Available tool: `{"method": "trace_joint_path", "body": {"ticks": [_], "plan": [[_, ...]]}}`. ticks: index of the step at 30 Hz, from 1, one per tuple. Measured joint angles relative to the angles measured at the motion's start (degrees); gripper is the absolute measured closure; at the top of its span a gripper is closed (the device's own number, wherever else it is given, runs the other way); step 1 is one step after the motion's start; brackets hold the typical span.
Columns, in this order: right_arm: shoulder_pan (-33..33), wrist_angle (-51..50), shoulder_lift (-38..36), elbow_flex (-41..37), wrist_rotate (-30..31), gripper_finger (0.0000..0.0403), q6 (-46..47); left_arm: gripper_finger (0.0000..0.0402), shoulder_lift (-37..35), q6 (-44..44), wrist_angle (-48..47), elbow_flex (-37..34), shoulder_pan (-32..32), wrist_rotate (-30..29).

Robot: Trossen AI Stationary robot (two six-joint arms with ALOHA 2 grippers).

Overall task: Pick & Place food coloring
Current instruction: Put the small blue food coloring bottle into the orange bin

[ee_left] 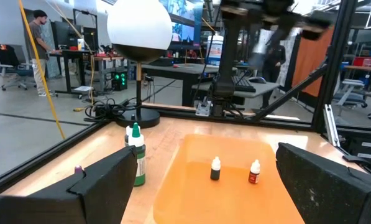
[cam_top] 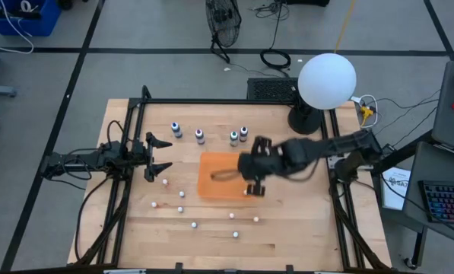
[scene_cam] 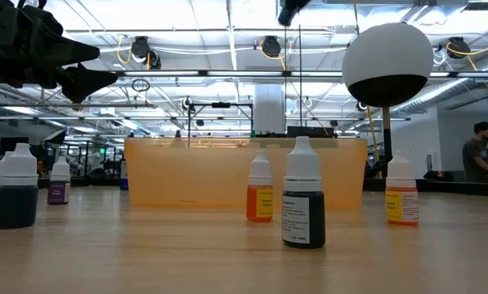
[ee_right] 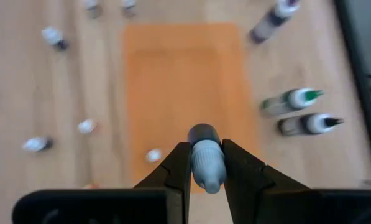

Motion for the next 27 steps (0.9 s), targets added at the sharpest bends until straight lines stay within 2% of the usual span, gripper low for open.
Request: {"method": "trace_joint_path", "body": {"ticks": [6,12,17,27], "plan": [[-7.48,0.37,1.64,-4.48,-5.30,0.0348,-5.15,0.0023,0.00,0.00,0.00,-0.01,0.01,0.01],[-10.41,8.16,5.40,-13.22,-13.14,0.0348,-9.69,0.0023,0.00,0.00,0.00,0.00,0.00,0.02],[-12.12,10.88,8.23,-18.85,-14.59,0.0348,-11.57,0.0023,0.00,-0.01,0.00,0.00,0.01,0.02],[-14.49,17.68,8.55,-27.04,-17.54,0.0348,-11.57,0.0023,0.00,-0.01,0.00,0.00,0.00,0.02]]}}
